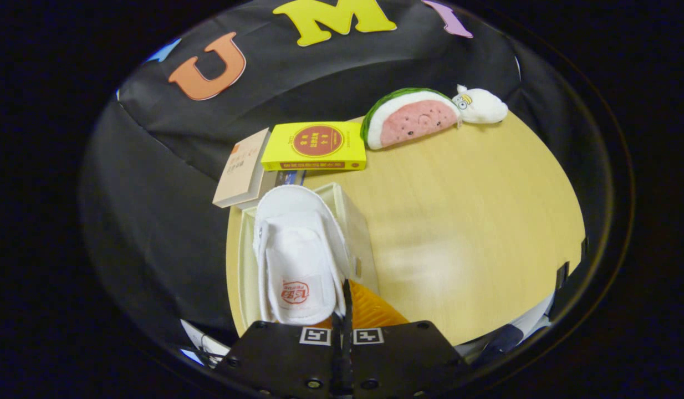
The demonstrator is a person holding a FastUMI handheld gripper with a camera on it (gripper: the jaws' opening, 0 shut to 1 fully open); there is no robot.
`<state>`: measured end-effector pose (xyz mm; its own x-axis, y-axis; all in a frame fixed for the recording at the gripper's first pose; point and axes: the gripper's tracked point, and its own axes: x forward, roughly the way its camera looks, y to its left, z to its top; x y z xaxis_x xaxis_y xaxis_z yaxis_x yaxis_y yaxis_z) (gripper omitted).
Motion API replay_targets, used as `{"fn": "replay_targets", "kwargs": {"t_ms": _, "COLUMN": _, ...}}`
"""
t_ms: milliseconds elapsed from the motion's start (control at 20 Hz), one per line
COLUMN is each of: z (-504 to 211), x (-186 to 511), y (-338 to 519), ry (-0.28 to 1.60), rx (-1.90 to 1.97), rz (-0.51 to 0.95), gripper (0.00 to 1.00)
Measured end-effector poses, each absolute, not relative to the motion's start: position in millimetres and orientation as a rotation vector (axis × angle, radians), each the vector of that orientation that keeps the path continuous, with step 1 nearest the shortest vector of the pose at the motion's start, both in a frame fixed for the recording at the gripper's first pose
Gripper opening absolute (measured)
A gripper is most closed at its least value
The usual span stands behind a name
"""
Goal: Open the storage box then place both shoes into the box .Put the left shoe in first, then the right shoe, with the right side of both shoes facing outward in a uniform manner.
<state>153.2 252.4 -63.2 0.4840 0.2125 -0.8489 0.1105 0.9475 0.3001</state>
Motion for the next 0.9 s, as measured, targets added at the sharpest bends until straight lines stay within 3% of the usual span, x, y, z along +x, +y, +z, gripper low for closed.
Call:
{"fn": "replay_targets", "kwargs": {"t_ms": 650, "z": -86, "x": 169, "y": 258, "ry": 0.915, "rx": 0.193, "rz": 0.018, "gripper": 0.01}}
{"fn": "replay_targets", "kwargs": {"t_ms": 750, "z": -88, "x": 169, "y": 262, "ry": 0.91, "rx": 0.204, "rz": 0.048, "gripper": 0.06}}
{"fn": "replay_targets", "kwargs": {"t_ms": 900, "z": -90, "x": 167, "y": 271, "ry": 0.898, "rx": 0.233, "rz": 0.105, "gripper": 0.27}}
